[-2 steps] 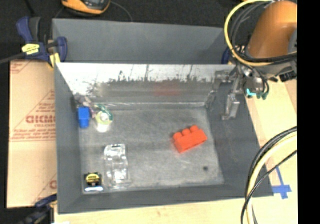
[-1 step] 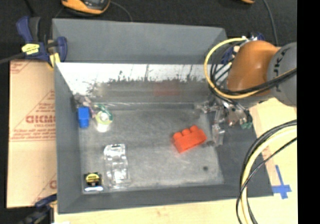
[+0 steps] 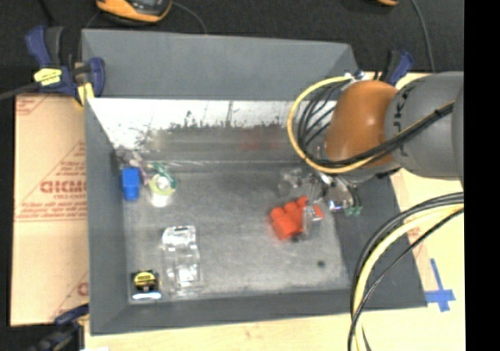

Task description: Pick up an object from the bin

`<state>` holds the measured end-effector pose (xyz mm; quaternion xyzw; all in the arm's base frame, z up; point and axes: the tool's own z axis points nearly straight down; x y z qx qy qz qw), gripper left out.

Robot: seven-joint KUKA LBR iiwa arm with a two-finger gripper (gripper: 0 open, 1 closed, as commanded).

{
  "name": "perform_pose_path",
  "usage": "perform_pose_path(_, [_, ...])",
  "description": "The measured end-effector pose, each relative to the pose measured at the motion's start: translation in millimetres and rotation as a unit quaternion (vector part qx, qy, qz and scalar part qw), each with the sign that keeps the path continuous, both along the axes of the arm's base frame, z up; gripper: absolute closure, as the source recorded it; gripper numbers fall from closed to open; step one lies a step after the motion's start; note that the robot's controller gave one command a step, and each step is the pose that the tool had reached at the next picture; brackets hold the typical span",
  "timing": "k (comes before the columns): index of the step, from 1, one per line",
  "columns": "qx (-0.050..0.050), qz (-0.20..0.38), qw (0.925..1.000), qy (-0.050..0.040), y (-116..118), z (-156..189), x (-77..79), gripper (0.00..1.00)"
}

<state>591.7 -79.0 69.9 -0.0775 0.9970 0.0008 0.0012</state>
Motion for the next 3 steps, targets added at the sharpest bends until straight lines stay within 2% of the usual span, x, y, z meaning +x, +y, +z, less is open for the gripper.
perform_pose_path(1, [-0.002, 0.001, 1.0, -0.0018, -3, 2, 1.0, 1.0])
perform_pose_path(2, [-0.001, 0.007, 1.0, -0.0035, 33, 105, -56.3, 1.0])
perform_pose_path(3, [-0.002, -0.001, 1.0, -0.0058, 6, 207, -30.6, 1.0])
